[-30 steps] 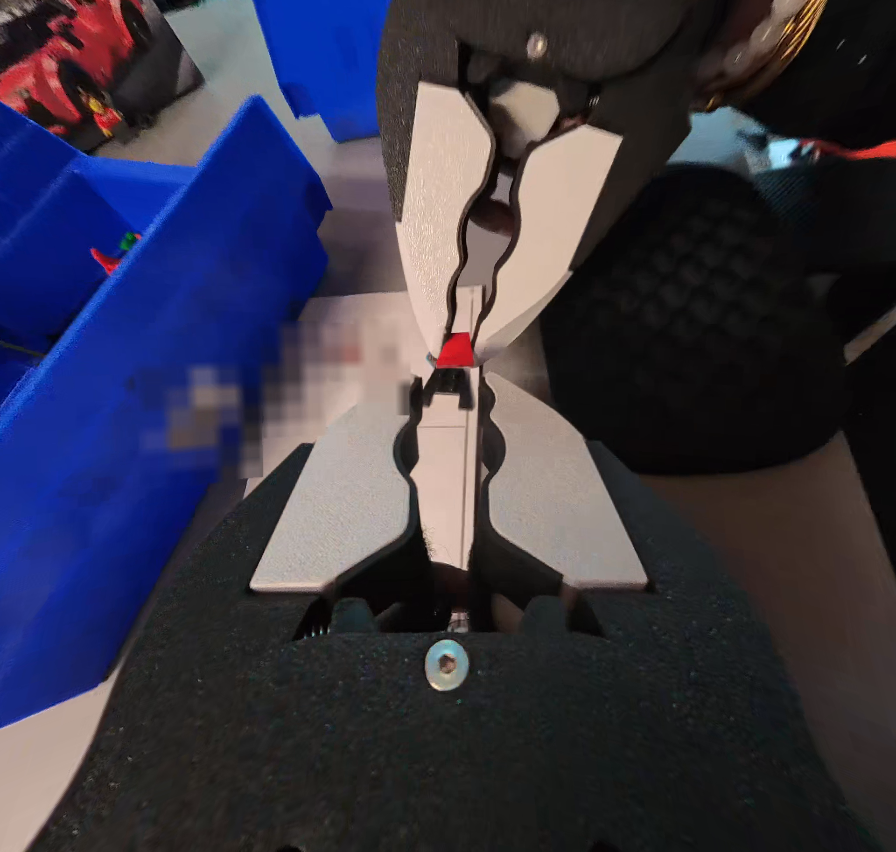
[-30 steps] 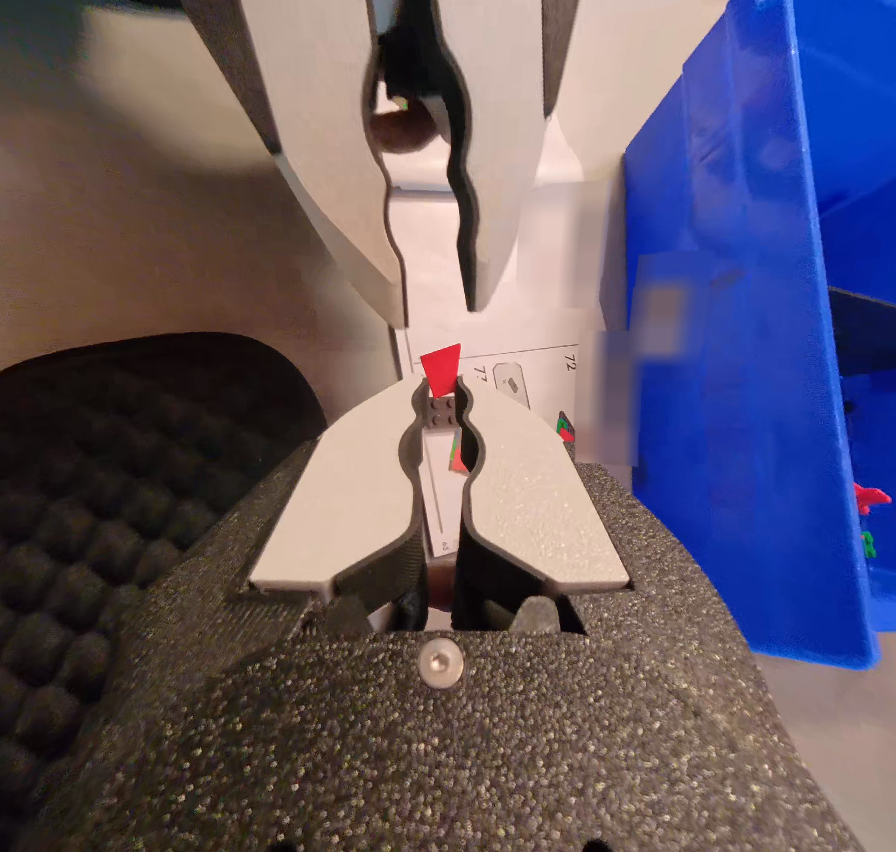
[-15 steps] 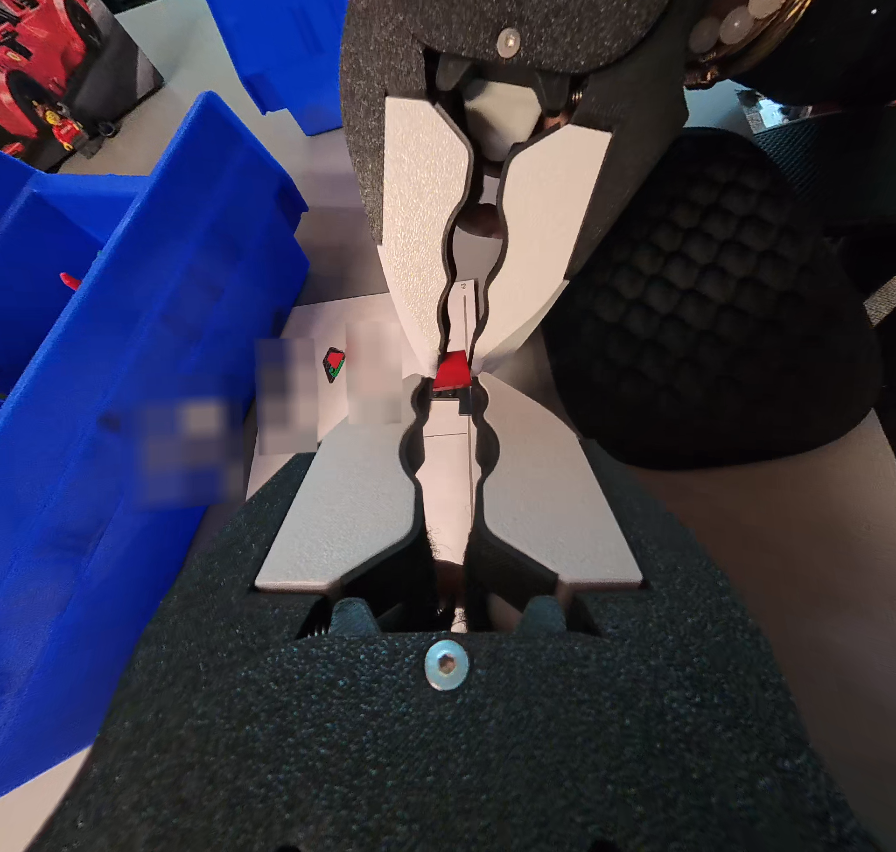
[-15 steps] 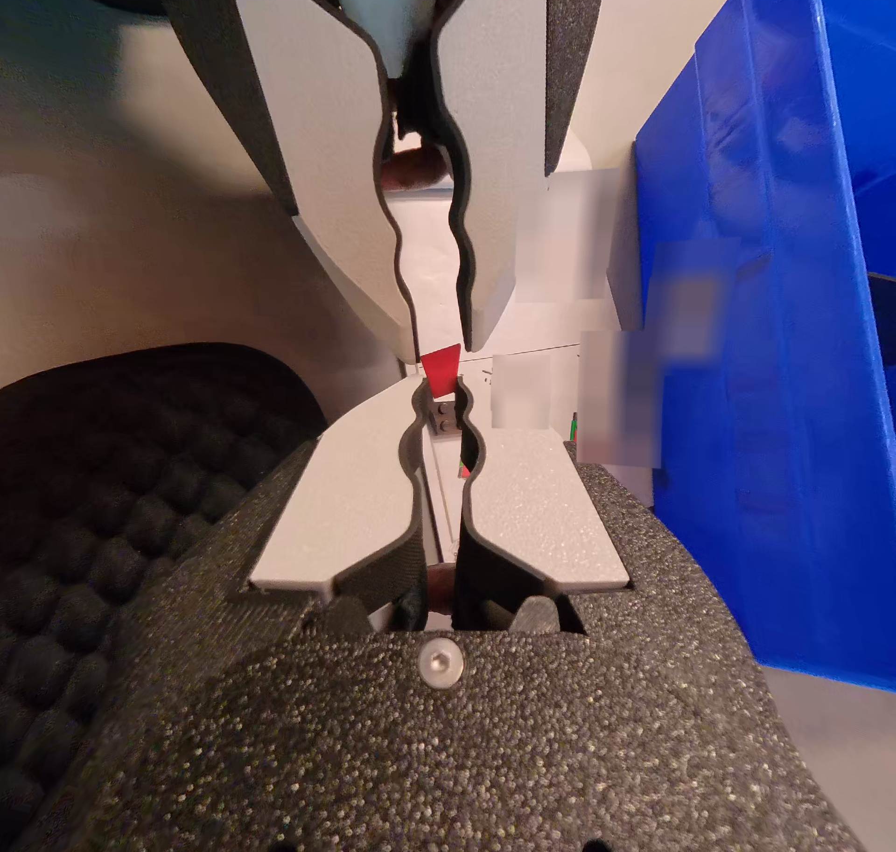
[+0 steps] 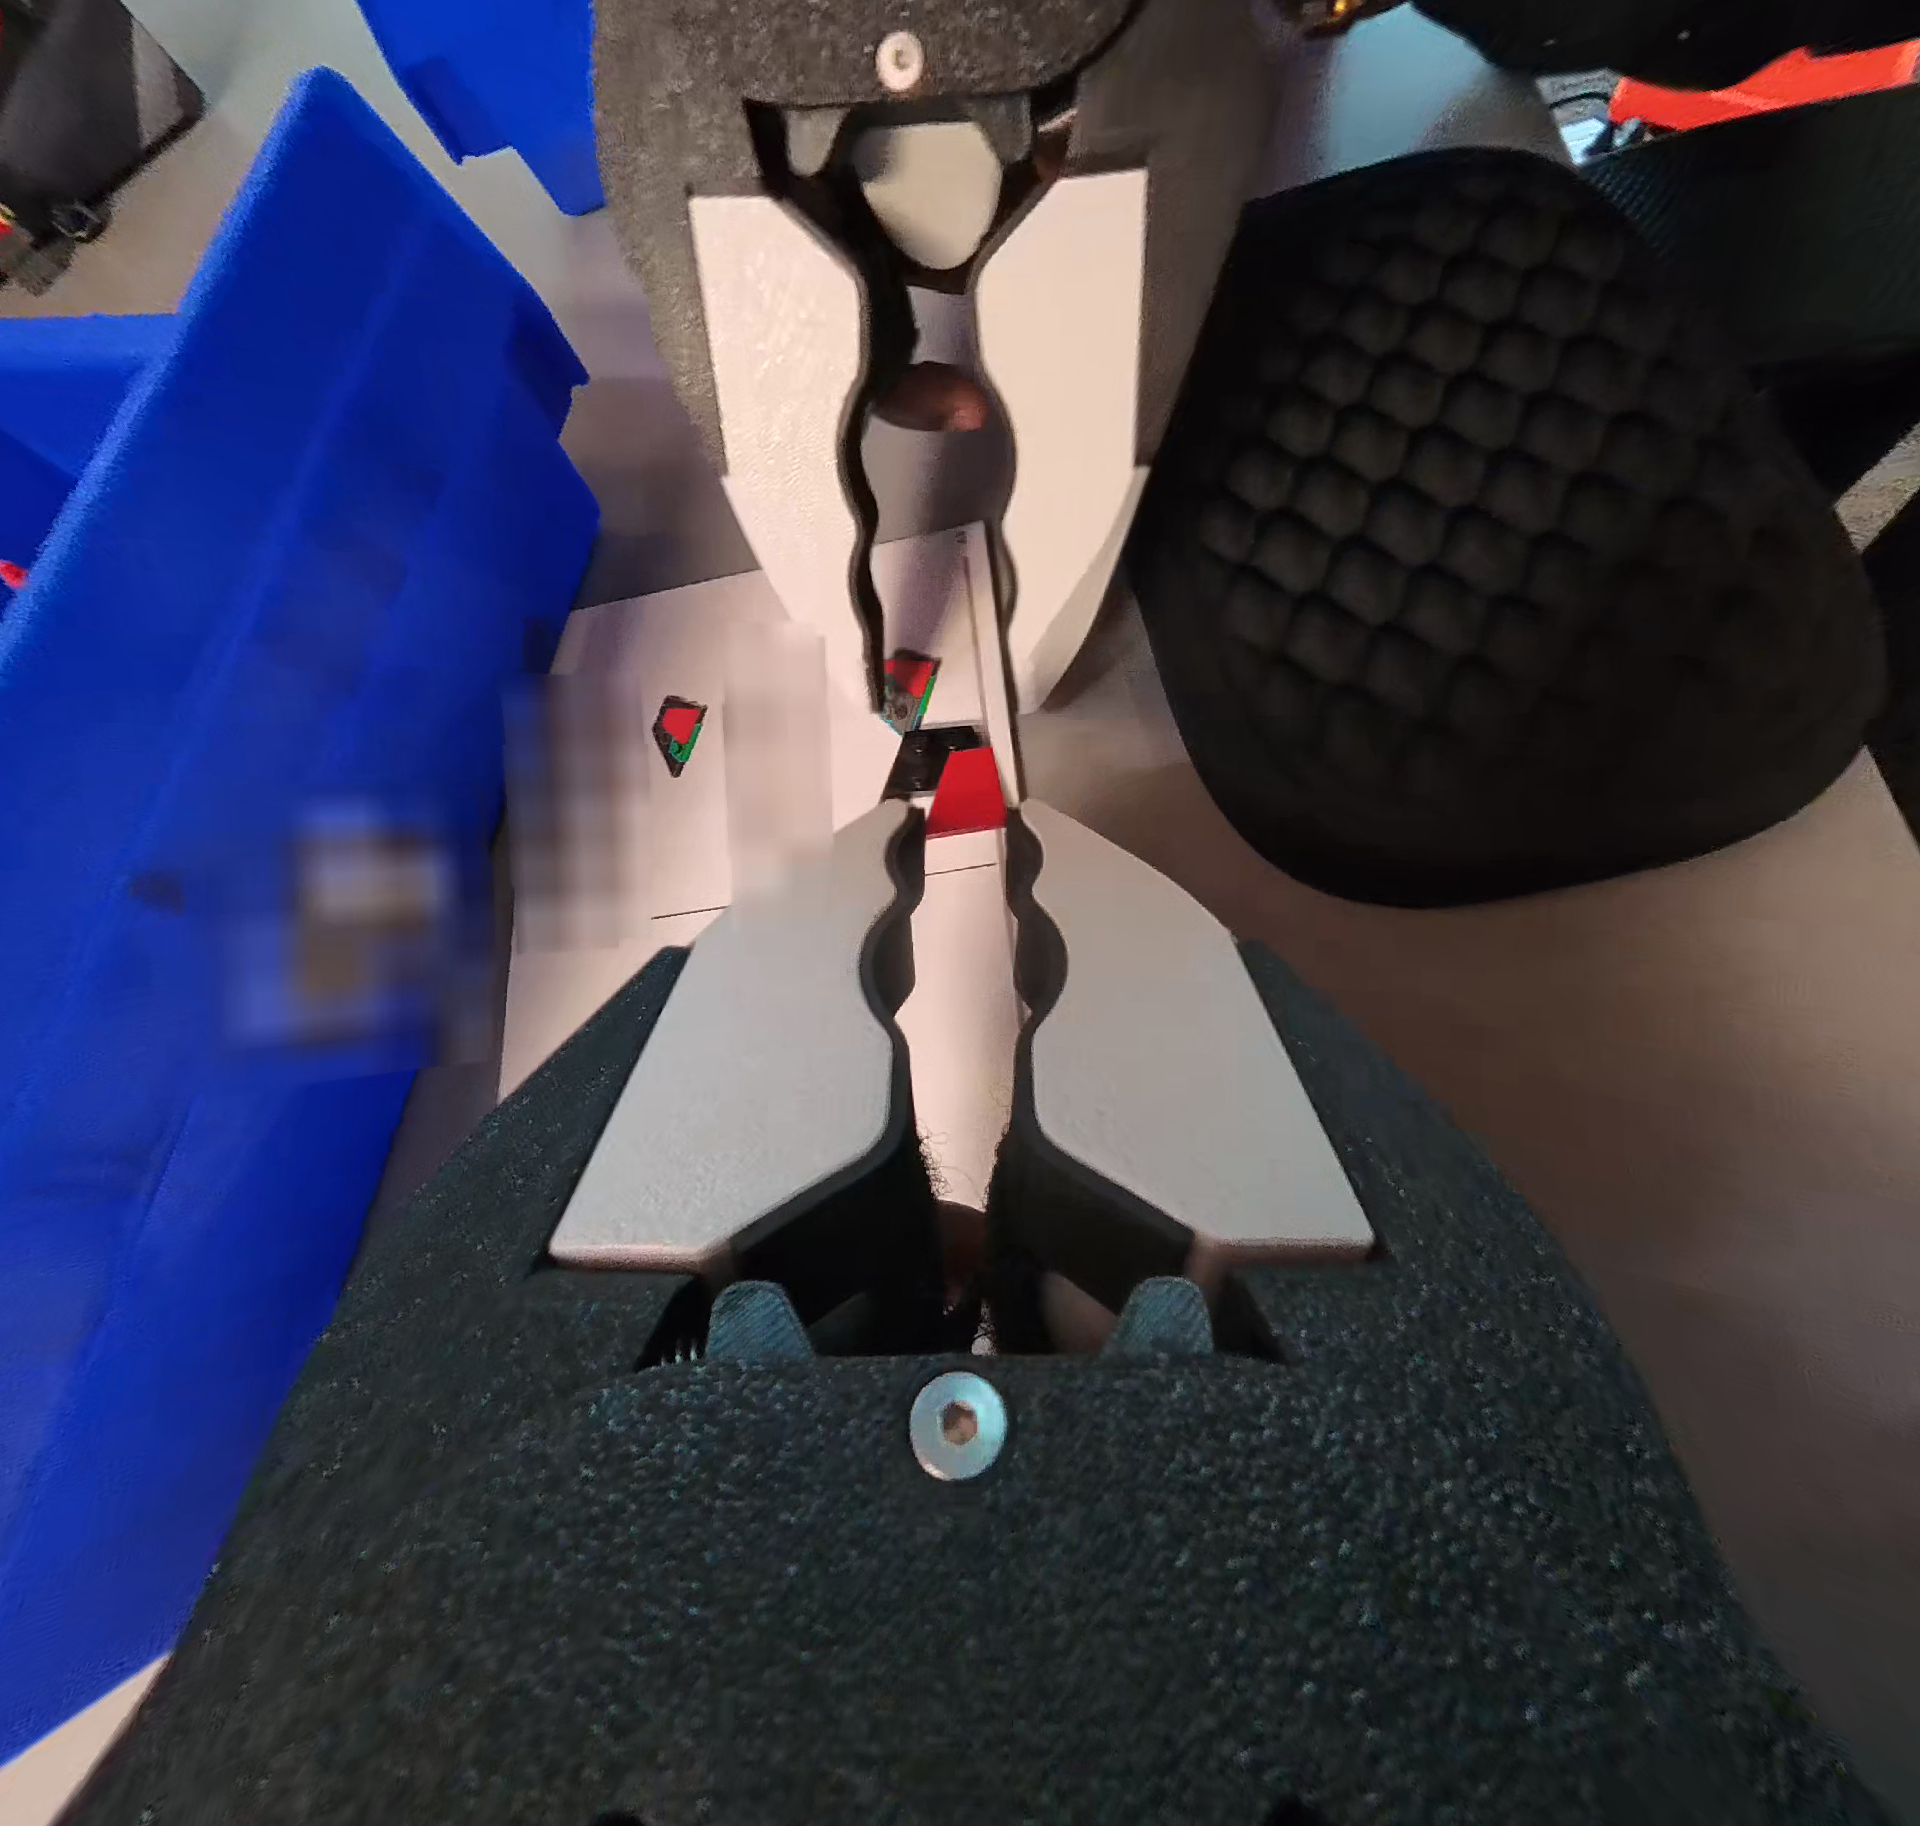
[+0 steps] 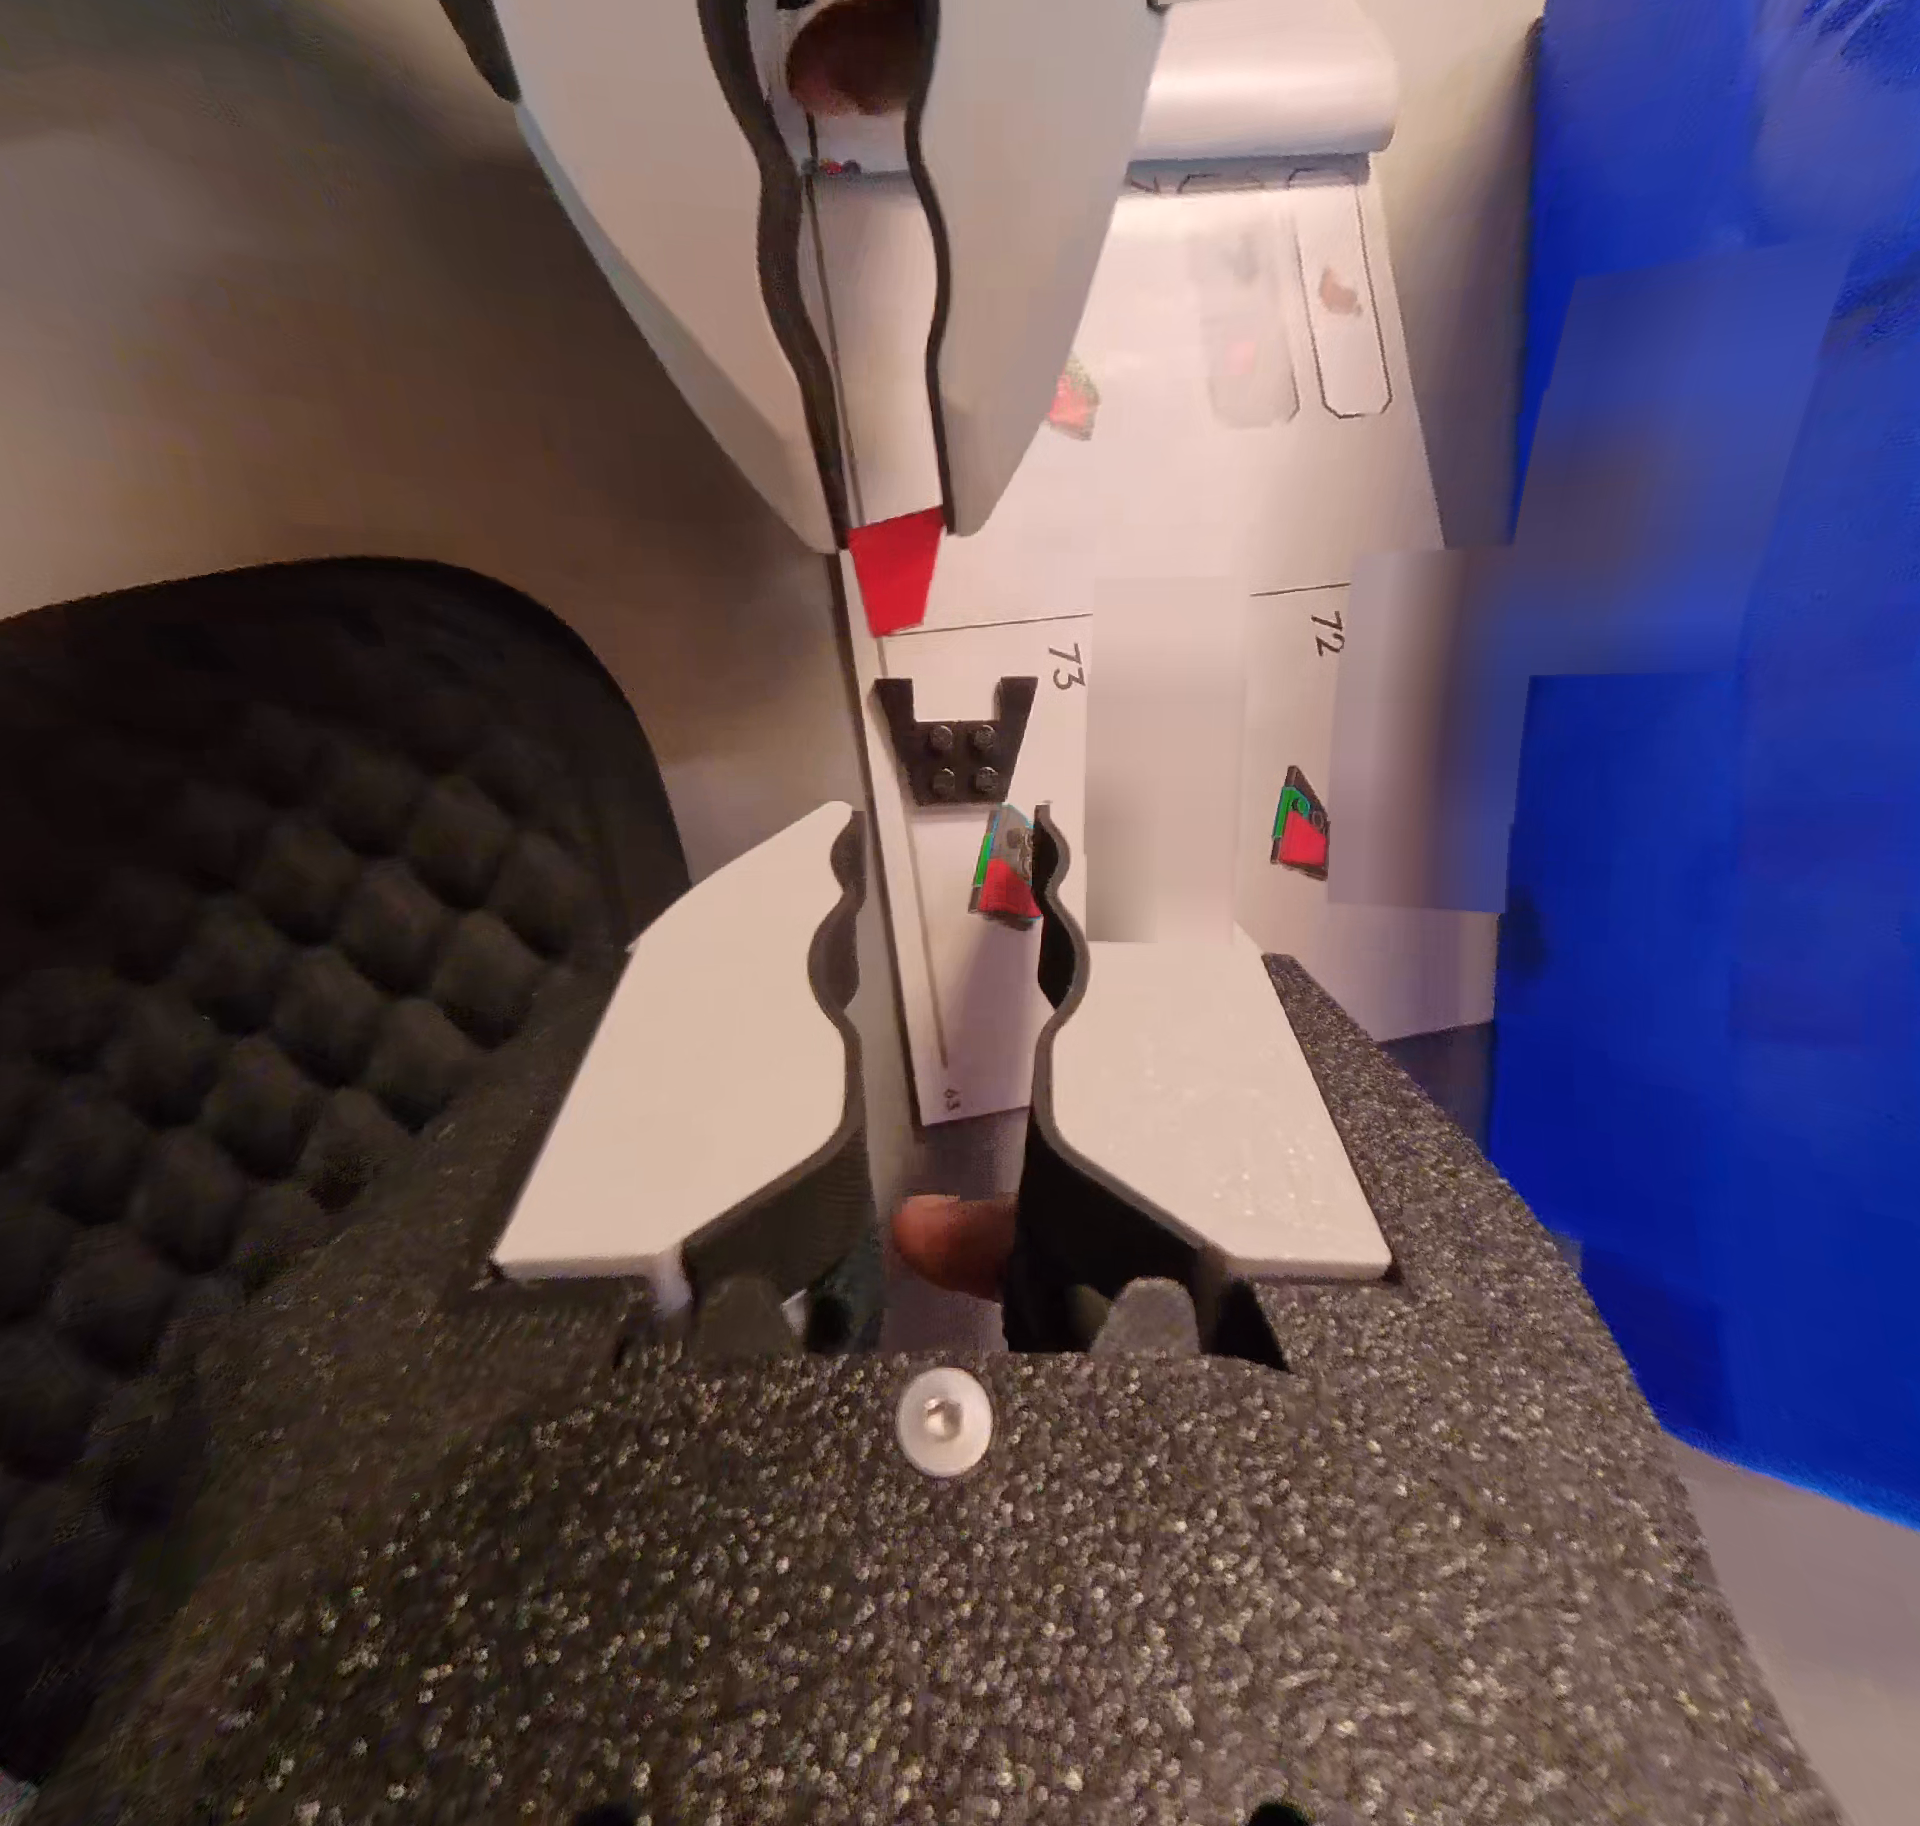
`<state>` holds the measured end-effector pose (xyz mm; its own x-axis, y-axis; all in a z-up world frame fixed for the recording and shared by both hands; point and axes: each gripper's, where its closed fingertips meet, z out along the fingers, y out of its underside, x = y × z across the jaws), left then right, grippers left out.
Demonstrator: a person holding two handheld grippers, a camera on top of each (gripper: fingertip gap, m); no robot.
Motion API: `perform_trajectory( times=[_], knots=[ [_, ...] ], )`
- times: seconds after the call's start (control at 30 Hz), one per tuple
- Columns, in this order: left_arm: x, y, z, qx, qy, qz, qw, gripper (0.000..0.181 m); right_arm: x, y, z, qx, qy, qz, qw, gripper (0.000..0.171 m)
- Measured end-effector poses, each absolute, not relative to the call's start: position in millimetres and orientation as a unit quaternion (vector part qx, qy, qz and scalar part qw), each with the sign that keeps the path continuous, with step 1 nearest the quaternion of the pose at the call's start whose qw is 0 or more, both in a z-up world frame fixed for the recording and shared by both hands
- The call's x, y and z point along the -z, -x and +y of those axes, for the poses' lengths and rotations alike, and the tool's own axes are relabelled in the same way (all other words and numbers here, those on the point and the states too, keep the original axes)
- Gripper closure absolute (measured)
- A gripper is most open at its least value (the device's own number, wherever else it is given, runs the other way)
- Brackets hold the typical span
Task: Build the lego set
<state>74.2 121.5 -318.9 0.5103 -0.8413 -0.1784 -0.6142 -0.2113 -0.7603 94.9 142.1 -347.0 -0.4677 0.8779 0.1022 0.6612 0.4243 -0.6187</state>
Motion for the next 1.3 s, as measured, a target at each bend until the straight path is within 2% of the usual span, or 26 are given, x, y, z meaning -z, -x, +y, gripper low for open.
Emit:
perform_trajectory(
  times=[0.33,0.7,0.87,1.3],
  knots=[
    [341,-79,129,0.145,0.787,0.485,0.352,0.167,353,-91,135,-0.277,0.431,-0.846,0.144,0.153],
    [349,-80,128,0.148,0.786,0.522,0.295,0.167,352,-91,134,-0.285,0.418,-0.850,0.148,0.154],
    [348,-79,128,0.148,0.779,0.543,0.276,0.167,342,-88,133,-0.320,0.415,-0.835,0.167,0.171],
    [350,-78,126,0.148,0.768,0.577,0.235,0.167,349,-87,134,-0.299,0.412,-0.844,0.170,0.171]
  ],
)
